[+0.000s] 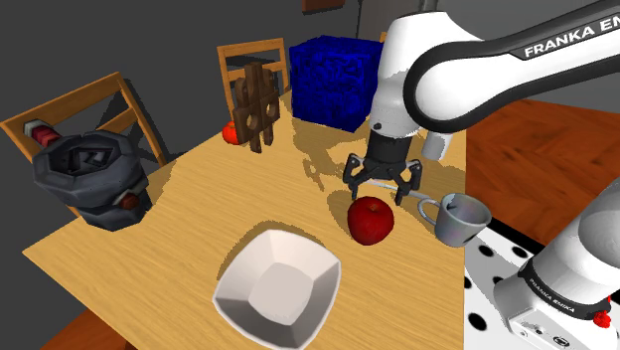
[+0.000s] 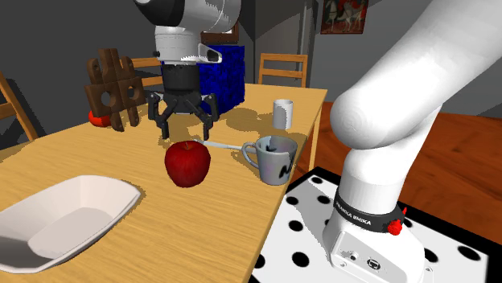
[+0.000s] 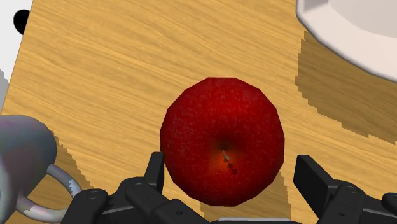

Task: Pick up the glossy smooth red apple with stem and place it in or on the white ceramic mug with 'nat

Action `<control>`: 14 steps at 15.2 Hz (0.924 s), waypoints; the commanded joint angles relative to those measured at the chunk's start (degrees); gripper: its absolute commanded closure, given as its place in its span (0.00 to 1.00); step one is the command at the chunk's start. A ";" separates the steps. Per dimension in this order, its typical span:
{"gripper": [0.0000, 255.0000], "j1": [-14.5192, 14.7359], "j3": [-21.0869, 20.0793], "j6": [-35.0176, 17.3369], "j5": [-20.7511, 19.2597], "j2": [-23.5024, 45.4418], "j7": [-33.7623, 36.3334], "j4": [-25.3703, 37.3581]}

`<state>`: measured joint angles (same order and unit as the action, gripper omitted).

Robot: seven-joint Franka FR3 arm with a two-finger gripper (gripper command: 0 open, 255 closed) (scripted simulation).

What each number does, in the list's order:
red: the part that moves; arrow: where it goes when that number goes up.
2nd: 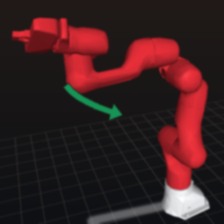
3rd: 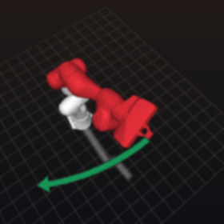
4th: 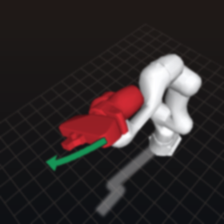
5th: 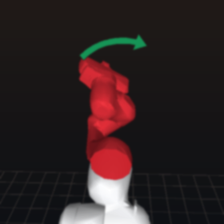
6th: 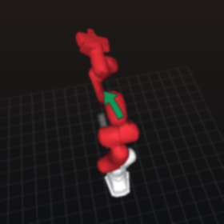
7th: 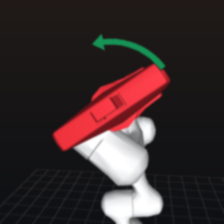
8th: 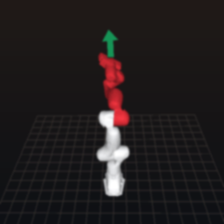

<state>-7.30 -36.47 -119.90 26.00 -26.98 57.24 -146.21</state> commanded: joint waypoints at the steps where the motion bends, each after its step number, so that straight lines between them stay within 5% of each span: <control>1: 0.00 0.02 -0.05 -0.17 0.05 0.02 -0.01 -0.13; 6: 0.00 0.02 -0.05 -0.16 0.05 0.02 -0.01 -0.12; 7: 1.00 0.02 -0.05 -0.16 0.05 0.02 -0.01 -0.12; 14: 1.00 -0.06 -0.05 -0.19 -0.03 0.16 -0.01 -0.02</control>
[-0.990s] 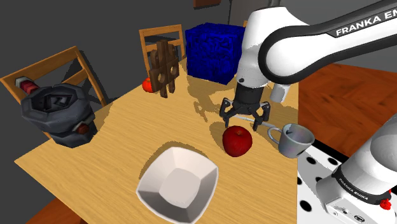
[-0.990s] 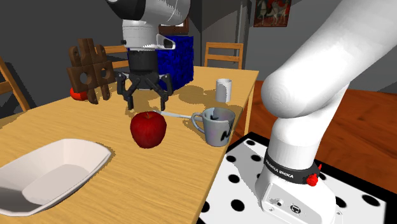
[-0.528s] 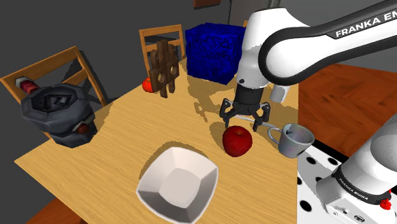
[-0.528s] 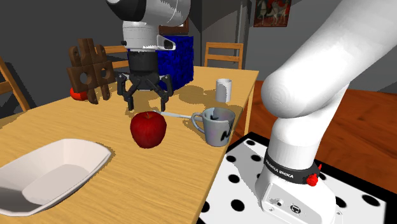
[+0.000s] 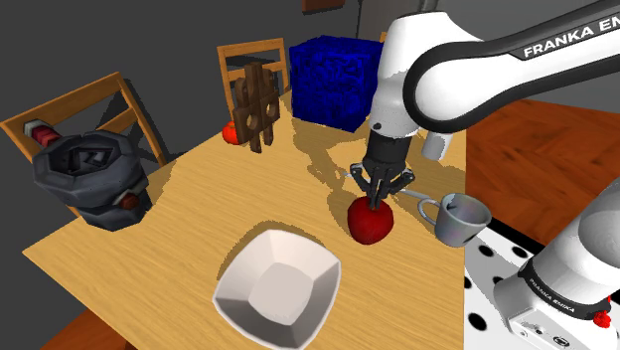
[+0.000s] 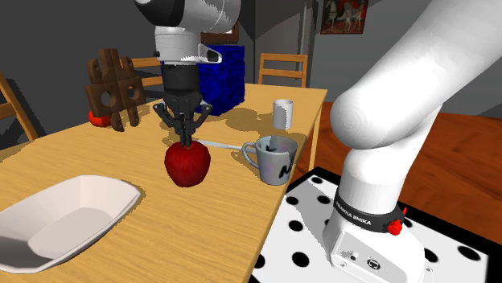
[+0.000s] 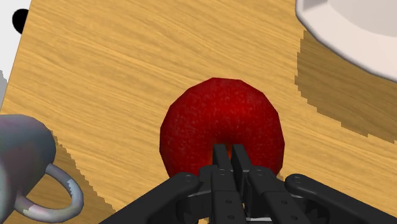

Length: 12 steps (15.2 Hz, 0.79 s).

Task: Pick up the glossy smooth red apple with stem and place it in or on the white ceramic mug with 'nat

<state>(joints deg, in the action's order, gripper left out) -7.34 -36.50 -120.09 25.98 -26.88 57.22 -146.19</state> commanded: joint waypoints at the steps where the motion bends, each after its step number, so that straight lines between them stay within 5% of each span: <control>1: 1.00 0.00 -0.01 0.01 0.00 0.02 -0.01 -0.07; 12: 1.00 0.17 2.73 8.76 -1.14 -3.73 0.64 4.98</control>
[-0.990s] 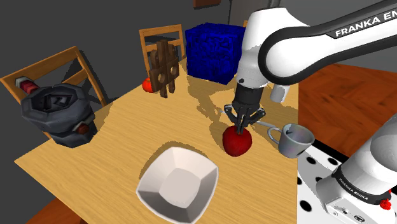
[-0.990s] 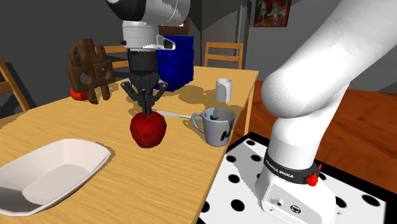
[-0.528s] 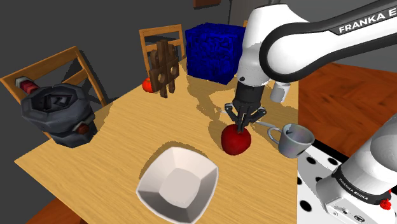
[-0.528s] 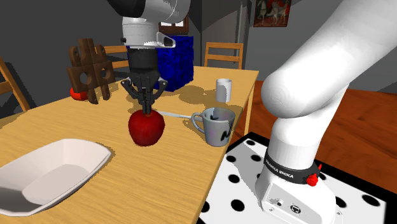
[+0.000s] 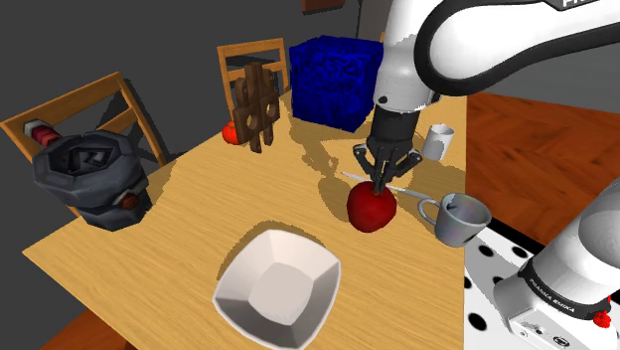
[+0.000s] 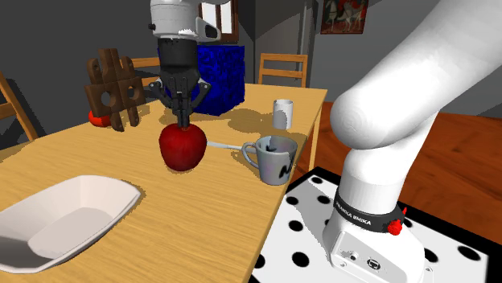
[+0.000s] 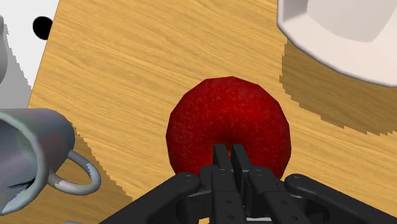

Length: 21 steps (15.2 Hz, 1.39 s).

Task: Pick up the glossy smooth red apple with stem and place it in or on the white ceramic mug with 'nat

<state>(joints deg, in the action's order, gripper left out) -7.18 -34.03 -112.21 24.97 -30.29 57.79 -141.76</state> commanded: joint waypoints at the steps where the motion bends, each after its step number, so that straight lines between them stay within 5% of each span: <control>1: 1.00 -0.01 0.52 1.72 -0.27 -0.58 0.16 1.12; 21: 1.00 -0.78 4.60 17.16 -3.10 -2.34 2.15 14.80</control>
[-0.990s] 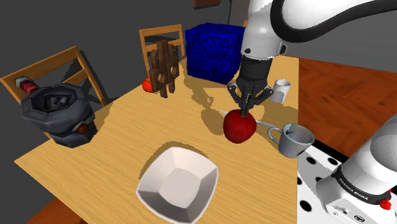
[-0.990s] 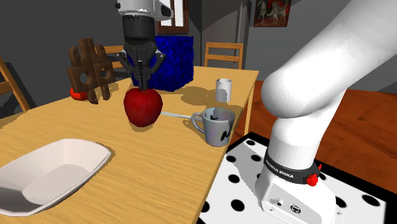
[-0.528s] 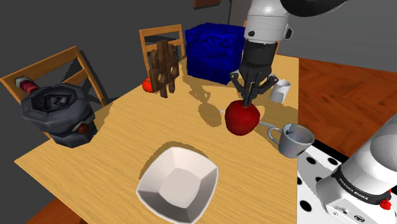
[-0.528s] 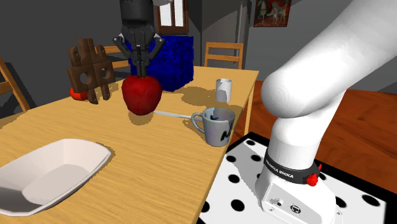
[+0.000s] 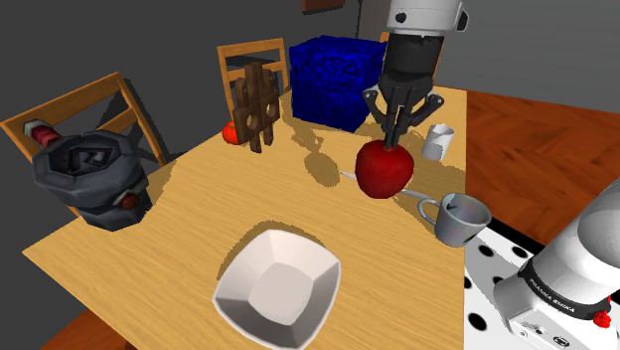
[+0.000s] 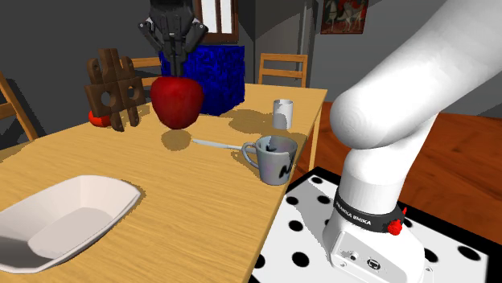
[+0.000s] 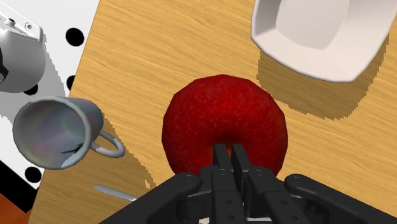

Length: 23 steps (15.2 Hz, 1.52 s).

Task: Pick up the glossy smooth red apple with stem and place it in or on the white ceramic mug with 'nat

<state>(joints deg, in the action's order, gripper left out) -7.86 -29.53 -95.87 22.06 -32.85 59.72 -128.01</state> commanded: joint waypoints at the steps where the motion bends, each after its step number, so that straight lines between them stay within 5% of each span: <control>1: 1.00 -0.16 0.26 1.55 -0.33 0.28 0.33 1.84; 9: 1.00 0.61 9.88 10.71 -2.63 -10.90 -6.53 -2.41; 18: 1.00 0.10 21.60 21.84 -9.98 -20.72 -14.80 -3.39; 23: 1.00 0.24 21.21 18.80 -9.66 -22.56 -15.24 -8.30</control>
<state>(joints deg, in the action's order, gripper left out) -7.63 -8.40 -76.58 12.45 -54.95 44.69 -135.34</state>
